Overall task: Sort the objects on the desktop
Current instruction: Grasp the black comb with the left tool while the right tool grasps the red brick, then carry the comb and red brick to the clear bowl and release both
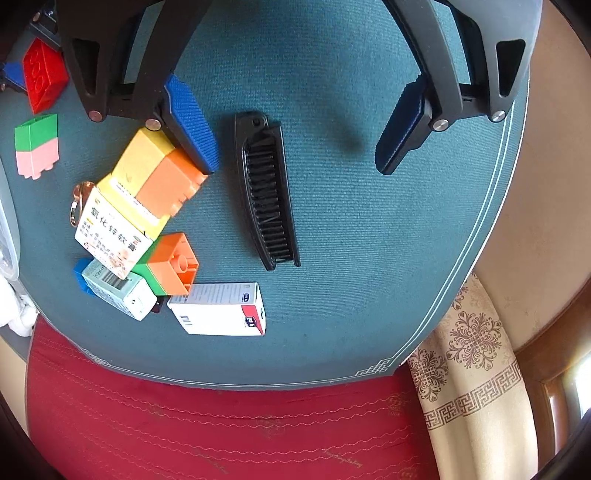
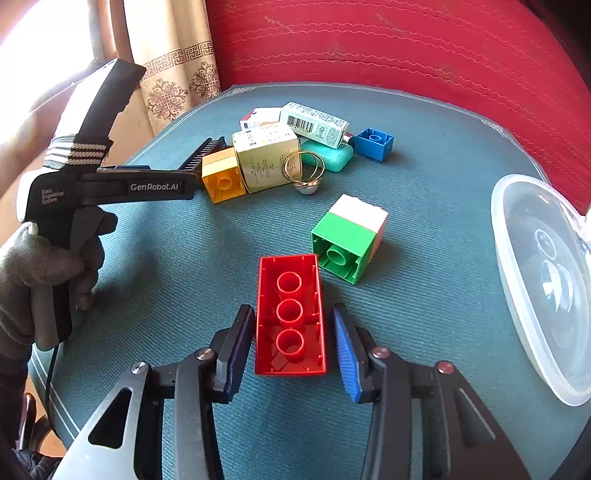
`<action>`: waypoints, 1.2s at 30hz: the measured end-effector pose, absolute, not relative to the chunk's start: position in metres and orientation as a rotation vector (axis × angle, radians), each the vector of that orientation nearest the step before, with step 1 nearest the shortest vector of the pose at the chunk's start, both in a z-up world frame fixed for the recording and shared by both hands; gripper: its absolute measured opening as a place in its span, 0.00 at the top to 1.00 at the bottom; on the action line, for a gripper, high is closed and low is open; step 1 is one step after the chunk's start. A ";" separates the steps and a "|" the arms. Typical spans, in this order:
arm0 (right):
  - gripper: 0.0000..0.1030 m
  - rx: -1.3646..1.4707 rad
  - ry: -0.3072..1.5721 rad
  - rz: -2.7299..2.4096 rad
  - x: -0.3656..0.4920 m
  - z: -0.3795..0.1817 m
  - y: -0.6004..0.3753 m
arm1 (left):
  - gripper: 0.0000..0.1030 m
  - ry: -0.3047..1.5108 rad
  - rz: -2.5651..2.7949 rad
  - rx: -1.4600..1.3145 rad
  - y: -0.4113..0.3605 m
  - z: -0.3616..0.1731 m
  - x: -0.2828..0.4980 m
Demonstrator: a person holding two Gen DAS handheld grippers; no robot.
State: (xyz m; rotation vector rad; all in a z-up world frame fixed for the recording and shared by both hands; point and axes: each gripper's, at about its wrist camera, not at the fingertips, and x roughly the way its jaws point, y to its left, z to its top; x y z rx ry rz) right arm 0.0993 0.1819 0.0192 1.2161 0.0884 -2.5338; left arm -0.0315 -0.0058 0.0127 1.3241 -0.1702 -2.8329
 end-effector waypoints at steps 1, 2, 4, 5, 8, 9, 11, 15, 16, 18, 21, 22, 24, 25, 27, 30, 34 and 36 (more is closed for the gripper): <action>0.55 1.215 0.083 -2.533 0.099 0.019 0.182 | 0.15 -0.166 -2.828 1.331 -0.006 0.011 -0.036; 0.55 1.215 0.077 -2.533 0.099 0.019 0.183 | 0.15 -0.153 -2.829 1.335 -0.007 0.010 -0.039; 0.55 1.214 0.070 -2.530 0.098 0.019 0.184 | 0.15 -0.115 -2.832 1.337 -0.011 0.010 -0.045; 0.55 1.214 0.068 -2.530 0.098 0.019 0.184 | 0.17 -0.100 -2.835 1.338 -0.013 0.010 -0.048; 0.55 1.213 0.072 -2.533 0.098 0.018 0.182 | 0.28 -0.057 -2.850 1.322 -0.014 0.010 -0.048; 0.55 1.212 0.073 -2.534 0.098 0.018 0.182 | 0.35 -0.057 -2.858 1.311 -0.012 0.010 -0.046; 0.55 1.208 0.068 -2.533 0.098 0.018 0.182 | 0.47 -0.056 -2.866 1.290 -0.011 0.010 -0.044; 0.63 1.202 0.027 -2.527 0.097 0.018 0.186 | 0.68 -0.036 -2.859 1.262 -0.012 0.011 -0.040; 0.64 1.199 0.019 -2.522 0.097 0.018 0.186 | 0.71 -0.021 -2.857 1.262 -0.013 0.012 -0.039; 0.65 1.196 0.016 -2.518 0.097 0.019 0.186 | 0.72 0.006 -2.855 1.262 -0.015 0.013 -0.031; 0.66 1.183 -0.005 -2.510 0.098 0.020 0.188 | 0.72 0.047 -2.848 1.263 -0.022 0.014 -0.021; 0.66 1.179 -0.021 -2.507 0.098 0.021 0.190 | 0.72 0.060 -2.847 1.263 -0.024 0.015 -0.018; 0.66 1.168 -0.062 -2.499 0.099 0.023 0.194 | 0.72 0.070 -2.844 1.259 -0.026 0.017 -0.011; 0.66 1.160 -0.080 -2.495 0.100 0.024 0.197 | 0.72 0.074 -2.842 1.262 -0.028 0.018 -0.009; 0.66 1.145 -0.104 -2.490 0.102 0.026 0.200 | 0.72 0.092 -2.838 1.265 -0.030 0.020 -0.004; 0.66 1.120 -0.111 -2.485 0.107 0.029 0.202 | 0.72 0.103 -2.853 1.252 -0.029 0.027 0.001; 0.66 1.082 -0.123 -2.501 0.111 0.037 0.207 | 0.72 0.058 -2.905 1.227 -0.017 0.040 0.005; 0.66 1.059 -0.126 -2.519 0.112 0.042 0.211 | 0.72 0.037 -2.941 1.213 -0.008 0.048 0.009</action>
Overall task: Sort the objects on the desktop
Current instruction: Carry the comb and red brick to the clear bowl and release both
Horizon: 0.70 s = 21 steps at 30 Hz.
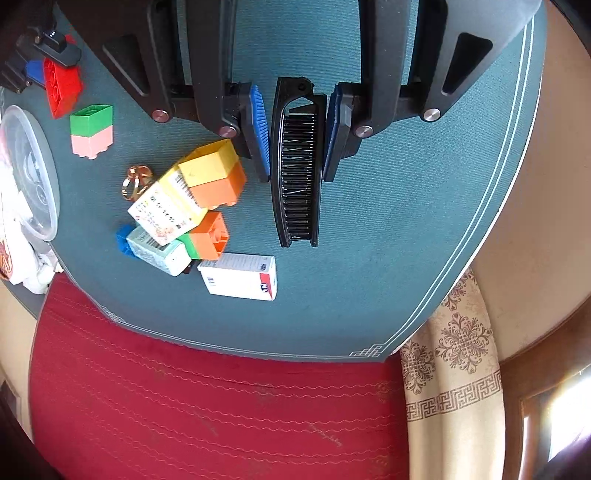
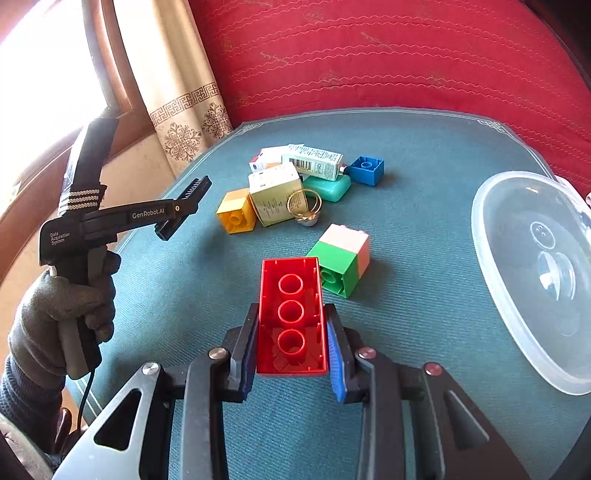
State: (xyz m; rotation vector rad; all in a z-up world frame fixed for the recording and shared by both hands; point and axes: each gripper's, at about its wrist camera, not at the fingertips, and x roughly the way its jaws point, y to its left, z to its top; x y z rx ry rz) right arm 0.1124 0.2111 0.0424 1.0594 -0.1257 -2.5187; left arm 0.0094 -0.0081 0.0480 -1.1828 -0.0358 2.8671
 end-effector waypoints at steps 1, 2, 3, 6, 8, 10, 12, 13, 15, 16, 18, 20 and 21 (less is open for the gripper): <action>0.66 1.048 -0.128 -2.529 0.113 0.045 0.214 | 0.72 -0.022 2.860 -1.166 -0.003 0.052 0.011; 0.66 1.037 -0.132 -2.541 0.113 0.048 0.217 | 0.72 -0.008 2.853 -1.152 0.003 0.055 0.013; 0.66 1.027 -0.135 -2.554 0.114 0.051 0.221 | 0.72 0.004 2.844 -1.139 0.009 0.059 0.015; 0.66 1.005 -0.155 -2.600 0.114 0.059 0.236 | 0.72 0.033 2.813 -1.108 0.025 0.066 0.016; 0.66 0.999 -0.179 -2.629 0.113 0.063 0.247 | 0.72 0.050 2.787 -1.095 0.038 0.068 0.017; 0.66 0.992 -0.198 -2.662 0.115 0.066 0.260 | 0.72 0.067 2.757 -1.087 0.050 0.069 0.018; 0.66 0.988 -0.209 -2.696 0.116 0.069 0.272 | 0.72 0.083 2.727 -1.086 0.063 0.070 0.018; 0.66 0.986 -0.213 -2.712 0.117 0.070 0.278 | 0.72 0.090 2.712 -1.086 0.070 0.070 0.018; 0.66 0.982 -0.223 -2.744 0.120 0.071 0.290 | 0.72 0.105 2.686 -1.086 0.083 0.070 0.018; 0.66 0.980 -0.231 -2.760 0.121 0.072 0.296 | 0.72 0.117 2.675 -1.081 0.090 0.070 0.018; 0.66 0.978 -0.249 -2.792 0.123 0.073 0.309 | 0.72 0.138 2.653 -1.070 0.103 0.071 0.019; 0.66 0.979 -0.271 -2.822 0.124 0.074 0.322 | 0.72 0.159 2.631 -1.058 0.116 0.072 0.021; 0.66 0.980 -0.280 -2.839 0.125 0.075 0.328 | 0.72 0.168 2.620 -1.054 0.122 0.073 0.022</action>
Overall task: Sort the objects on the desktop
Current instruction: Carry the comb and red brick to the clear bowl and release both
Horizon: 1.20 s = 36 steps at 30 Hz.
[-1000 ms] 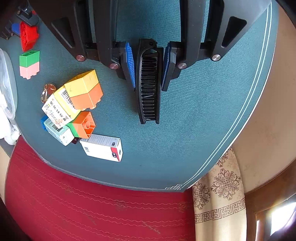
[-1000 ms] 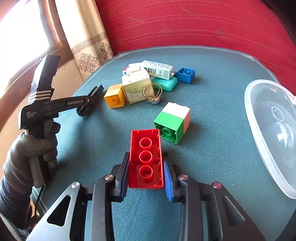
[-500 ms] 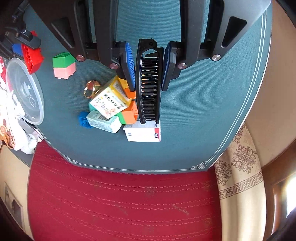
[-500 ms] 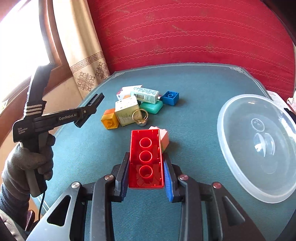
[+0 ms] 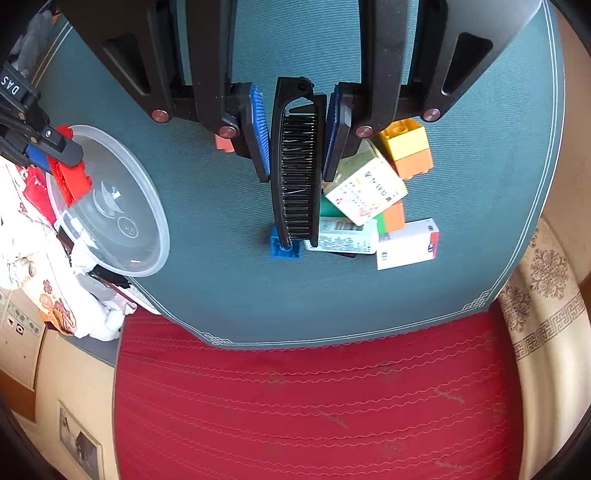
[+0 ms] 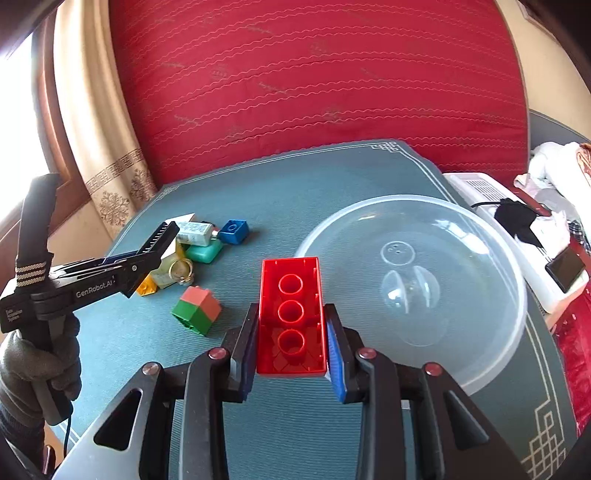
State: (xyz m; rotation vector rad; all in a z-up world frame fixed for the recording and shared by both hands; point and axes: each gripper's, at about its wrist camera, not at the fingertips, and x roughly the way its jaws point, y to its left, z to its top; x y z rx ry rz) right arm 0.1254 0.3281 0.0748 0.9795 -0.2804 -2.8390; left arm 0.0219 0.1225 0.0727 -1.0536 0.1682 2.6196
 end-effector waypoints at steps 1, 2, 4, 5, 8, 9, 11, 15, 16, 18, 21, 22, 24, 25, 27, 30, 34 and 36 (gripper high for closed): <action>0.66 0.981 -0.290 -2.856 0.126 0.075 0.334 | 0.72 0.177 2.608 -1.048 0.129 0.073 0.022; 0.66 0.981 -0.299 -2.871 0.126 0.076 0.342 | 0.72 0.186 2.597 -1.045 0.135 0.074 0.022; 0.66 0.985 -0.317 -2.905 0.128 0.077 0.356 | 0.72 0.200 2.572 -1.033 0.146 0.075 0.025; 0.66 0.984 -0.325 -2.922 0.130 0.077 0.363 | 0.72 0.206 2.560 -1.030 0.153 0.076 0.024; 0.66 0.990 -0.342 -2.969 0.133 0.079 0.379 | 0.72 0.225 2.524 -1.019 0.172 0.076 0.027; 0.66 0.996 -0.345 -2.984 0.133 0.079 0.384 | 0.72 0.229 2.510 -1.016 0.177 0.076 0.028; 0.66 1.018 -0.351 -3.017 0.134 0.078 0.395 | 0.72 0.239 2.484 -1.012 0.190 0.076 0.028; 0.66 1.063 -0.386 -3.054 0.132 0.075 0.411 | 0.72 0.254 2.431 -1.002 0.220 0.073 0.031; 0.66 1.069 -0.381 -3.062 0.132 0.074 0.412 | 0.72 0.256 2.418 -1.003 0.226 0.072 0.032; 0.66 1.084 -0.370 -3.075 0.129 0.072 0.414 | 0.72 0.259 2.390 -1.005 0.238 0.069 0.031; 0.65 1.095 -0.351 -3.099 0.124 0.070 0.417 | 0.72 0.259 2.355 -1.007 0.253 0.067 0.031; 0.65 1.092 -0.343 -3.105 0.123 0.071 0.418 | 0.72 0.260 2.345 -1.007 0.258 0.066 0.031; 0.65 1.087 -0.332 -3.114 0.121 0.072 0.419 | 0.72 0.266 2.330 -1.010 0.268 0.064 0.029; 0.65 1.086 -0.327 -3.117 0.119 0.072 0.419 | 0.72 0.270 2.324 -1.014 0.274 0.062 0.027; 0.65 1.091 -0.321 -3.124 0.116 0.071 0.420 | 0.71 0.269 2.314 -1.027 0.282 0.059 0.025; 0.65 1.096 -0.309 -3.132 0.113 0.069 0.420 | 0.71 0.273 2.301 -1.038 0.290 0.055 0.025; 0.65 1.095 -0.284 -3.141 0.111 0.068 0.419 | 0.71 0.286 2.293 -1.047 0.299 0.051 0.023; 0.65 1.095 -0.293 -3.142 0.110 0.068 0.421 | 0.71 0.290 2.290 -1.050 0.302 0.049 0.023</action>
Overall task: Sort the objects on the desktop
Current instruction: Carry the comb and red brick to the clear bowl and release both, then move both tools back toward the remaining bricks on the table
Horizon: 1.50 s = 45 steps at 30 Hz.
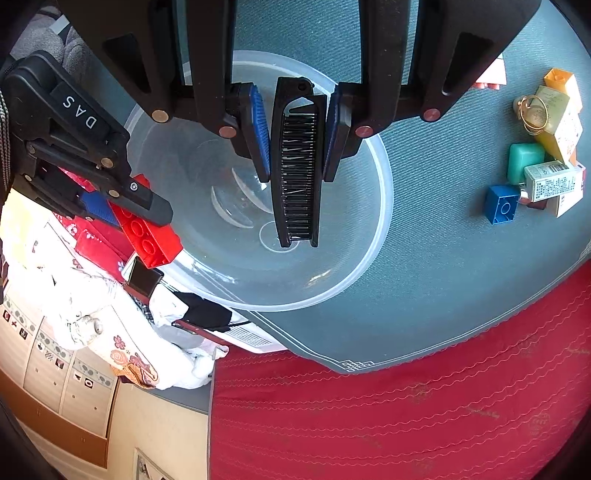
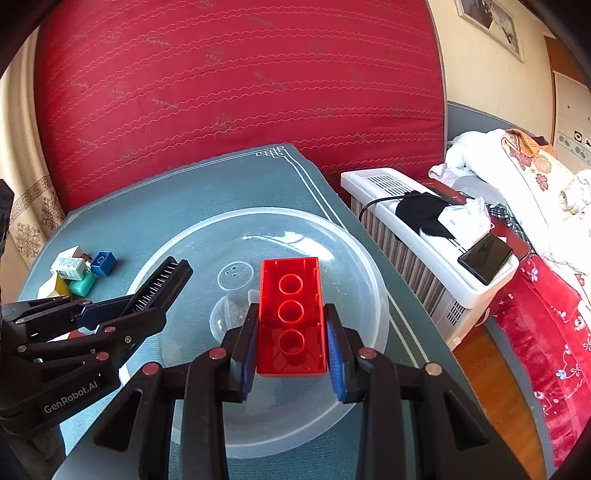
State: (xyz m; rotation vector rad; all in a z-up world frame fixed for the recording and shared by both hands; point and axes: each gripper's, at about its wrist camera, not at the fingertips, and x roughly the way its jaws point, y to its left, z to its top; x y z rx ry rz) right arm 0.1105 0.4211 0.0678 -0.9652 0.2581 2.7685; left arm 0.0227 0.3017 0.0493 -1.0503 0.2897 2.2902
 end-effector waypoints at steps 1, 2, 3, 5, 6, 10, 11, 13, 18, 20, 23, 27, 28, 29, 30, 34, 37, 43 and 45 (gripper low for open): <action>0.65 -0.965 0.261 2.766 0.110 0.068 0.422 | 0.71 0.290 2.288 -1.052 0.302 0.049 0.022; 0.65 -0.965 0.265 2.764 0.109 0.067 0.423 | 0.71 0.289 2.286 -1.053 0.303 0.049 0.022; 0.65 -0.965 0.270 2.762 0.109 0.067 0.424 | 0.71 0.285 2.287 -1.051 0.303 0.049 0.022; 0.65 -0.964 0.278 2.757 0.109 0.067 0.426 | 0.71 0.280 2.281 -1.054 0.303 0.049 0.021; 0.65 -0.964 0.281 2.755 0.109 0.067 0.427 | 0.71 0.277 2.273 -1.059 0.303 0.048 0.021; 0.65 -0.970 0.304 2.751 0.108 0.067 0.430 | 0.60 0.251 2.242 -1.066 0.304 0.047 0.020; 0.64 -0.973 0.312 2.751 0.108 0.068 0.430 | 0.57 0.246 2.240 -1.061 0.303 0.047 0.021; 0.55 -0.969 0.313 2.747 0.108 0.068 0.430 | 0.50 0.239 2.241 -1.052 0.302 0.049 0.023; 0.51 -0.961 0.302 2.746 0.109 0.069 0.428 | 0.43 0.204 2.236 -1.067 0.297 0.051 0.021; 0.51 -0.961 0.299 2.745 0.109 0.070 0.427 | 0.43 0.195 2.239 -1.073 0.293 0.050 0.020; 0.51 -0.957 0.289 2.742 0.109 0.071 0.427 | 0.43 0.180 2.246 -1.078 0.288 0.052 0.021; 0.49 -0.950 0.283 2.737 0.110 0.071 0.426 | 0.43 0.164 2.259 -1.066 0.279 0.056 0.023; 0.49 -0.950 0.285 2.736 0.110 0.072 0.426 | 0.43 0.158 2.263 -1.064 0.277 0.057 0.023; 0.49 -0.949 0.285 2.736 0.110 0.072 0.425 | 0.43 0.152 2.266 -1.063 0.275 0.057 0.023; 0.48 -0.949 0.284 2.736 0.111 0.072 0.425 | 0.43 0.147 2.271 -1.064 0.273 0.058 0.023; 0.43 -0.948 0.286 2.743 0.111 0.072 0.421 | 0.43 0.142 2.297 -1.065 0.263 0.057 0.022; 0.38 -0.938 0.296 2.749 0.113 0.074 0.419 | 0.43 0.133 2.315 -1.073 0.253 0.056 0.022; 0.36 -0.930 0.308 2.767 0.114 0.075 0.412 | 0.43 0.103 2.355 -1.071 0.230 0.056 0.024; 0.36 -0.932 0.306 2.776 0.113 0.075 0.407 | 0.43 0.094 2.372 -1.067 0.221 0.058 0.025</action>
